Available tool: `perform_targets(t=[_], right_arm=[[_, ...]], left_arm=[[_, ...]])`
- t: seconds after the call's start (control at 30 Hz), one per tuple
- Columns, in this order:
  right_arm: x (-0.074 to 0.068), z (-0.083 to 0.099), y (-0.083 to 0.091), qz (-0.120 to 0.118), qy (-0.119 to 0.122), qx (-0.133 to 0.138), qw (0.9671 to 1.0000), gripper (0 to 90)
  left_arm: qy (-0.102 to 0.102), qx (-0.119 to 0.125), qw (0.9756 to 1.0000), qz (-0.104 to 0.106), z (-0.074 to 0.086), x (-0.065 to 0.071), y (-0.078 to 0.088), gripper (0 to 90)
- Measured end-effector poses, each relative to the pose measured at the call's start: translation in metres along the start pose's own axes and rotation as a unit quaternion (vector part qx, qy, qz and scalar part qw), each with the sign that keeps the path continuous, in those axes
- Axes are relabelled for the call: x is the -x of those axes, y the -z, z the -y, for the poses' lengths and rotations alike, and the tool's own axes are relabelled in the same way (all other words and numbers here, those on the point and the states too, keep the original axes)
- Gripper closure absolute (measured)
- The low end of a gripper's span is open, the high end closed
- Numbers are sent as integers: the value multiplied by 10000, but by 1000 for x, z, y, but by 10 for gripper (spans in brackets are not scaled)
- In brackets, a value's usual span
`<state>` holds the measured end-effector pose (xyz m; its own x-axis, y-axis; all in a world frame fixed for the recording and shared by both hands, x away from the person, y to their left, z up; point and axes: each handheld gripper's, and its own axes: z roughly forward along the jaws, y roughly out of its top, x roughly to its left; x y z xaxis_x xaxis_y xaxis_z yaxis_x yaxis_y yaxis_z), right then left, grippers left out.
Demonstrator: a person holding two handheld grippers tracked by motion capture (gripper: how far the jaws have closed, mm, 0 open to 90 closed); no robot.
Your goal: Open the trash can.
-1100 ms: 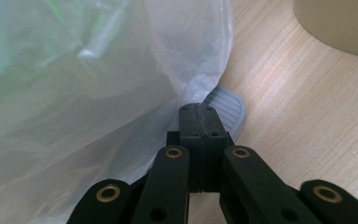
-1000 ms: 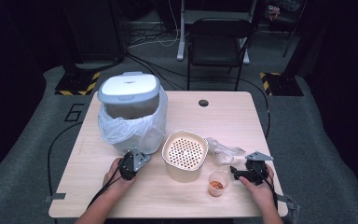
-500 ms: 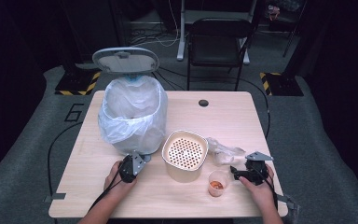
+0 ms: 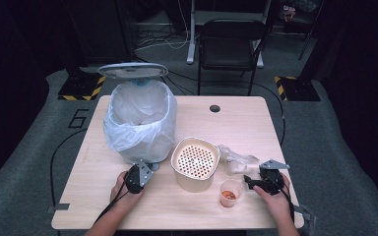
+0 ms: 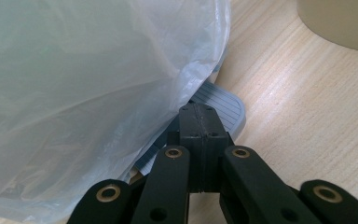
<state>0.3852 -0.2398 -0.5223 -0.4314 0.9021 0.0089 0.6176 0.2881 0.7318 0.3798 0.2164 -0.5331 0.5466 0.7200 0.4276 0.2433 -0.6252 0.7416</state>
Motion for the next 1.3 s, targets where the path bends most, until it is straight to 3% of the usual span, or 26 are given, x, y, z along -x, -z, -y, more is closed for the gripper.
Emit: perform_targets(t=[0.17,0.27,0.37,0.53,0.7,0.73,0.87,0.93,1.07,1.3], right_arm=[[0,-4,9,34,59,41,10000,274],[1,-6,13,10,52,-69,10000,293],[2,-7,17,3,191,-113,9998,304],[7,-13,32,-127,92,-249,9996,312],[11,-23,51,-290,-101,-143,9994,305],[12,-31,61,-292,-62,-19,9996,286],[10,-46,74,-394,-31,292,9988,254],[10,-57,73,-545,-3,382,9978,256],[5,-79,65,-623,150,413,9971,256],[-5,-112,31,-689,422,310,9962,244]], left_arm=[[-12,-10,10000,42,0,-2,0,900],[-2,6,10000,44,0,-3,0,900],[32,10,10000,60,0,-3,0,900],[3,-5,10000,93,0,-3,0,900],[2,-1,10000,91,0,-3,0,900],[-5,-2,10000,91,0,-3,0,900],[-11,-2,10000,89,0,-2,0,900],[-9,8,10000,91,0,-3,0,900],[0,5,9999,105,0,-3,0,900],[2,0,10000,93,1,-3,1,900]])
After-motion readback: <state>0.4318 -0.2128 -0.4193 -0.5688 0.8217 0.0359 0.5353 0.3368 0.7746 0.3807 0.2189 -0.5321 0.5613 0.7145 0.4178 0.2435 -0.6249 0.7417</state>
